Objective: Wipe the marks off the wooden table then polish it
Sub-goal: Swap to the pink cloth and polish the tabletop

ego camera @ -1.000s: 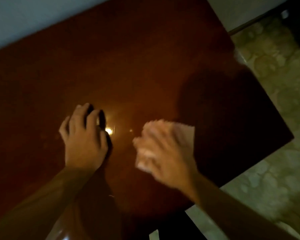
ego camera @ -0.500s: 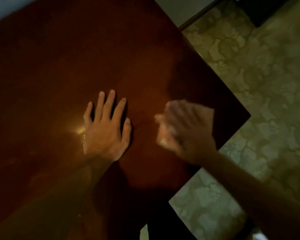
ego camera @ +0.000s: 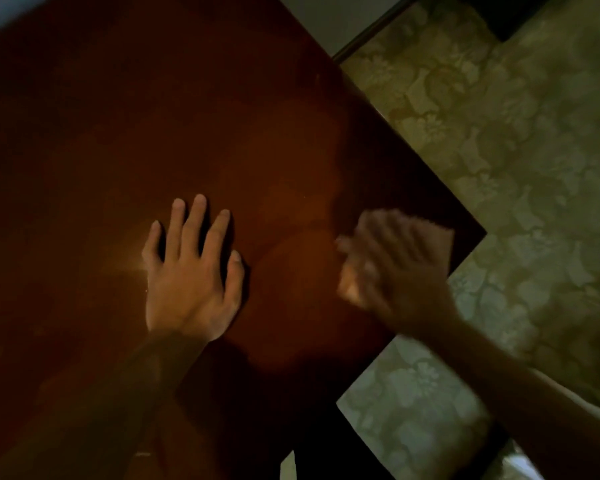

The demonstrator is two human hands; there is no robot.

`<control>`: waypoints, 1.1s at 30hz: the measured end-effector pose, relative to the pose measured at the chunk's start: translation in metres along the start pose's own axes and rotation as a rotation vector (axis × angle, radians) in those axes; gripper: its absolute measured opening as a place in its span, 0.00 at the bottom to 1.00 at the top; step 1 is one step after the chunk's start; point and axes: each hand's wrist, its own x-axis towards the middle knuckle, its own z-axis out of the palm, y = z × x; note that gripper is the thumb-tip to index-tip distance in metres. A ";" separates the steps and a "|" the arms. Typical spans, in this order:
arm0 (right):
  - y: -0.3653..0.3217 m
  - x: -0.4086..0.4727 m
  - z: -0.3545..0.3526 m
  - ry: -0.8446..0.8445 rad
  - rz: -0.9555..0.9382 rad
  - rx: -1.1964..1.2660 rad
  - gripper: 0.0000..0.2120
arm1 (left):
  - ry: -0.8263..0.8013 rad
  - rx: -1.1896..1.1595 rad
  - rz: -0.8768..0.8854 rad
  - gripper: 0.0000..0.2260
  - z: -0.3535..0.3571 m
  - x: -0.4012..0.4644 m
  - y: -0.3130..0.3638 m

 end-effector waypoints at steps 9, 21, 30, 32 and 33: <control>-0.020 0.003 0.006 0.114 0.613 0.027 0.33 | 0.007 -0.002 -0.013 0.26 -0.002 0.000 0.002; -0.008 0.054 -0.011 0.048 0.606 -0.030 0.31 | 0.046 -0.003 -0.001 0.25 0.004 -0.002 -0.001; -0.061 0.066 0.008 -0.013 -0.195 0.051 0.25 | 0.068 0.013 0.000 0.25 0.003 -0.002 0.000; -0.016 0.100 -0.003 0.031 0.031 0.004 0.28 | 0.067 0.013 0.005 0.24 0.005 -0.001 -0.002; -0.001 0.115 -0.009 0.037 0.194 0.000 0.32 | 0.067 0.015 0.006 0.24 0.007 -0.001 -0.002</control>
